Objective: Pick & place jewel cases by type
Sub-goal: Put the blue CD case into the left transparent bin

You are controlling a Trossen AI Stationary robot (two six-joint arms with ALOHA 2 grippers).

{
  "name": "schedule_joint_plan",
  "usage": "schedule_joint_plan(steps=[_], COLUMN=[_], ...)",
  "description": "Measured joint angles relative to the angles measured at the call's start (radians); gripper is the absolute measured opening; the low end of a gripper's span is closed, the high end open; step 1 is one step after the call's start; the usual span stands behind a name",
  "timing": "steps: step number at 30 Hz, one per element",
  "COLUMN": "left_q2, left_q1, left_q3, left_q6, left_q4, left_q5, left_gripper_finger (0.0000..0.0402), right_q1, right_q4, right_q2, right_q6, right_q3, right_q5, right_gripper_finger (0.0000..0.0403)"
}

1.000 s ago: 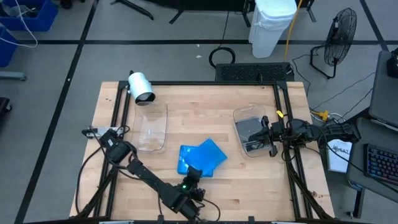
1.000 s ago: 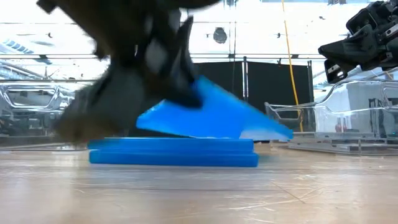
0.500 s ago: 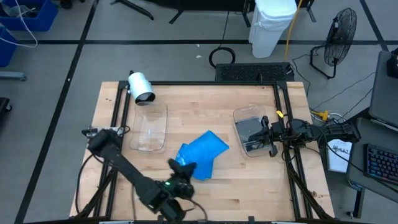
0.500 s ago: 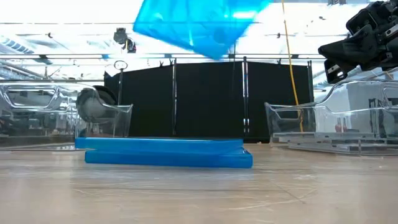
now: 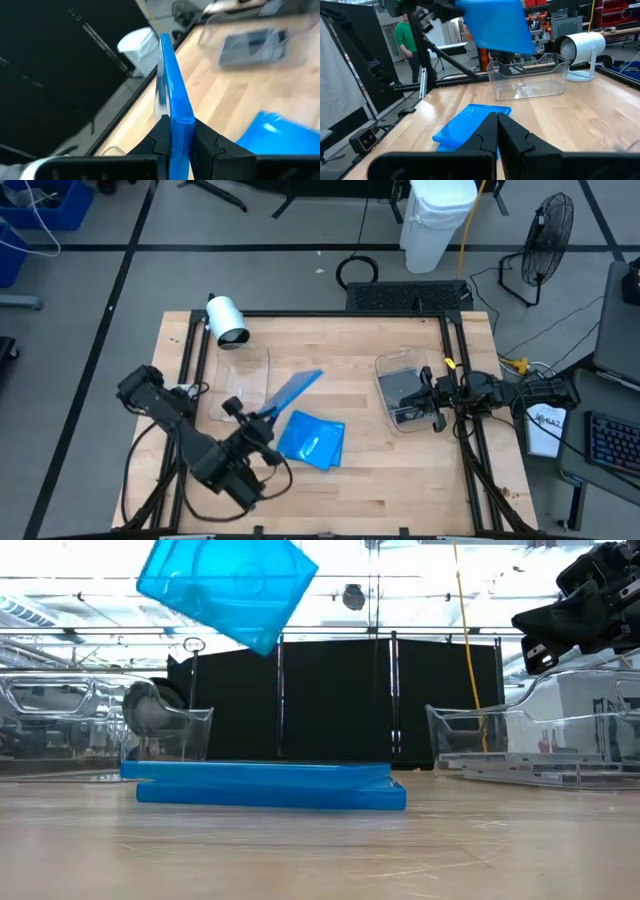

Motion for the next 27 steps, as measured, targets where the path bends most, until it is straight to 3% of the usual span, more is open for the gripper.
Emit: schedule_joint_plan(steps=[13,18,22,27], left_q2=[-0.159,-0.281,-0.350,-0.355], left_q1=[0.041,0.020,0.039,0.105], left_q3=[-0.028,-0.044,-0.130,-0.261], left_q6=[0.198,0.376,0.697,1.084], left_q4=[0.021,0.213,0.603,1.058], left_q5=[0.036,0.084,0.304,0.725], left_gripper_finger=[0.0042,0.0042,0.0042,0.0042], right_q1=[0.000,0.000,0.000,0.000], right_q4=[0.000,0.000,0.000,0.000], right_q2=[0.002,0.002,0.002,0.002], right_q6=[0.000,0.000,0.000,0.000], right_q3=[0.000,0.000,0.000,0.000], right_q5=[0.000,0.000,0.000,0.000], right_gripper_finger=[0.0000,0.0000,0.0000,0.0000])
